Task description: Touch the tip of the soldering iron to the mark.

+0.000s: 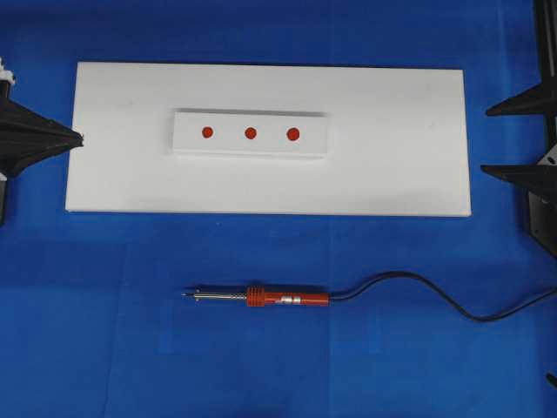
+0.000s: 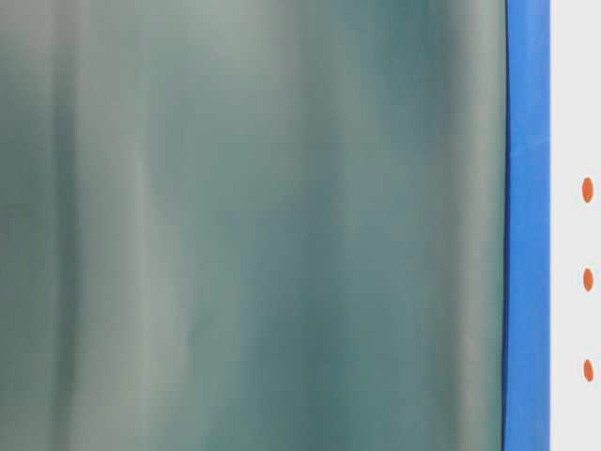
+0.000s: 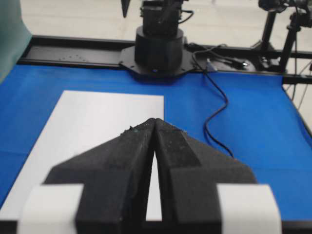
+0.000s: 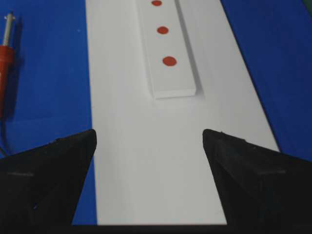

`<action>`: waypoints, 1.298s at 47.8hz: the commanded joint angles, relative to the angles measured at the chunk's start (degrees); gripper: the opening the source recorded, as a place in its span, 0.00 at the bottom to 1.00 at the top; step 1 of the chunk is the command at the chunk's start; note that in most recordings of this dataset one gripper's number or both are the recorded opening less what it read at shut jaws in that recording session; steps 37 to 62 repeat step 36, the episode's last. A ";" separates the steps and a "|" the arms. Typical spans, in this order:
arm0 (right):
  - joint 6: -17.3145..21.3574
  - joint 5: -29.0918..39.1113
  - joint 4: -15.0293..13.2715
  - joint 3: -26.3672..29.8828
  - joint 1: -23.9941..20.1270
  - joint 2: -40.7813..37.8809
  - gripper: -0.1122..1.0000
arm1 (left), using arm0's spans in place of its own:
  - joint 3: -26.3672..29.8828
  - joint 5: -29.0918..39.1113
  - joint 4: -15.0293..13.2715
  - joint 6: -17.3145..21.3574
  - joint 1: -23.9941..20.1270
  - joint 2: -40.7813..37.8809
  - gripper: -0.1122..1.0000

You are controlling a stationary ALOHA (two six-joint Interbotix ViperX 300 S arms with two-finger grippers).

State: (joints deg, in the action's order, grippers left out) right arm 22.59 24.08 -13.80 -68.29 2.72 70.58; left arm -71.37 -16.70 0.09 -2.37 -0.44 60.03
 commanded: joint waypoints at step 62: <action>0.09 -2.29 1.32 -0.70 0.00 -0.70 0.82 | 0.53 -0.62 0.00 0.09 0.09 -0.26 0.10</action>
